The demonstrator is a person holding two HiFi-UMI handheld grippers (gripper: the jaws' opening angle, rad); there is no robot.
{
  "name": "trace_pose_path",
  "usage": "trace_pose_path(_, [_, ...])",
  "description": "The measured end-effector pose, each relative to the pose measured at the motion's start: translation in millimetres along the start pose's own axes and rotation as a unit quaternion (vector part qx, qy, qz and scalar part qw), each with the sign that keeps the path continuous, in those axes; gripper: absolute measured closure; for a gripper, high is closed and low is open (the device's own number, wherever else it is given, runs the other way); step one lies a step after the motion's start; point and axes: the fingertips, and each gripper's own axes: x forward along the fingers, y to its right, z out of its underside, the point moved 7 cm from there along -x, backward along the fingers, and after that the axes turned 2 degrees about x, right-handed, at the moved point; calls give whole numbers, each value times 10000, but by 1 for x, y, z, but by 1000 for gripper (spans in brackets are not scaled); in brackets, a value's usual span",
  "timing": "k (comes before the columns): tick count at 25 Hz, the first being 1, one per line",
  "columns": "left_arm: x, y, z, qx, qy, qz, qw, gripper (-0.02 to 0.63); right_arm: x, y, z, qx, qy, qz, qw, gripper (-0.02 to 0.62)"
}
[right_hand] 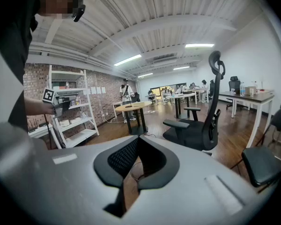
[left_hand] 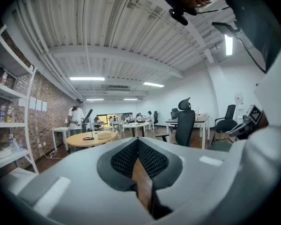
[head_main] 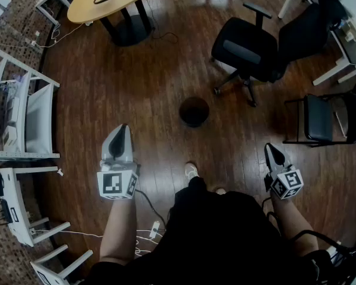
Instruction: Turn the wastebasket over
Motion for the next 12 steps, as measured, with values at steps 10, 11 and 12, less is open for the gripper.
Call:
trace_pose_path(10, [49, -35, 17, -348, 493, 118, 9981, 606, 47, -19, -52, -1146, -161, -498, 9920, 594])
trace_pose_path(11, [52, -39, 17, -560, 593, 75, 9966, 606, 55, -16, -57, -1214, -185, -550, 9909, 594])
trace_pose_path(12, [55, -43, 18, -781, 698, 42, 9945, 606, 65, -14, -61, -1249, -208, -610, 9901, 592])
